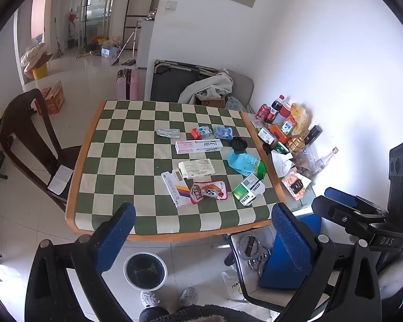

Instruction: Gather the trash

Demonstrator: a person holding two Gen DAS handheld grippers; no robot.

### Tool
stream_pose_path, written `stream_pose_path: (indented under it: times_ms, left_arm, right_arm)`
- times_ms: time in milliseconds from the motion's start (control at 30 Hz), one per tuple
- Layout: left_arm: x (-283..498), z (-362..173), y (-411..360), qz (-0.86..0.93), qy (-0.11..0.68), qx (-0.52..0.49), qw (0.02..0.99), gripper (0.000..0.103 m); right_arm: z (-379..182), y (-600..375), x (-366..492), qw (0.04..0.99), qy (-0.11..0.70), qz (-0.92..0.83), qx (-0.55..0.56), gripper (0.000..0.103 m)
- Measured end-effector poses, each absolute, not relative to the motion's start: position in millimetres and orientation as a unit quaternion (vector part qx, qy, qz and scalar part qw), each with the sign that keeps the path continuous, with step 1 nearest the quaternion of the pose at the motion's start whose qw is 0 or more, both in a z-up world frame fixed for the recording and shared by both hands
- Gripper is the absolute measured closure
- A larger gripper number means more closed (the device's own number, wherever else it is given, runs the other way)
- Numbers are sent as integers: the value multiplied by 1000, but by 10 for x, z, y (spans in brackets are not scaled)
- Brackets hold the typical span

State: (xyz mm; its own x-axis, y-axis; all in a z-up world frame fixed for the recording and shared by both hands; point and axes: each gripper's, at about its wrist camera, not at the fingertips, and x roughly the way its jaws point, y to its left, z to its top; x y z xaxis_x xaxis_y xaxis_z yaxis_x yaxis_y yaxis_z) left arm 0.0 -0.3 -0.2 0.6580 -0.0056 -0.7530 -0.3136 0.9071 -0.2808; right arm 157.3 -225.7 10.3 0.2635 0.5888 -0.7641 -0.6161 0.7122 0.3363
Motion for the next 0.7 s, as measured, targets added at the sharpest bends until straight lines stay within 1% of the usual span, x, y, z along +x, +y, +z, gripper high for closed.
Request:
stream_pose_path:
  times_ms: [700]
  left_arm:
    - [35,18,-71,67,403,-201,890,0]
  right_arm:
    - [111,-2303,1584,791,478,382,-9,0]
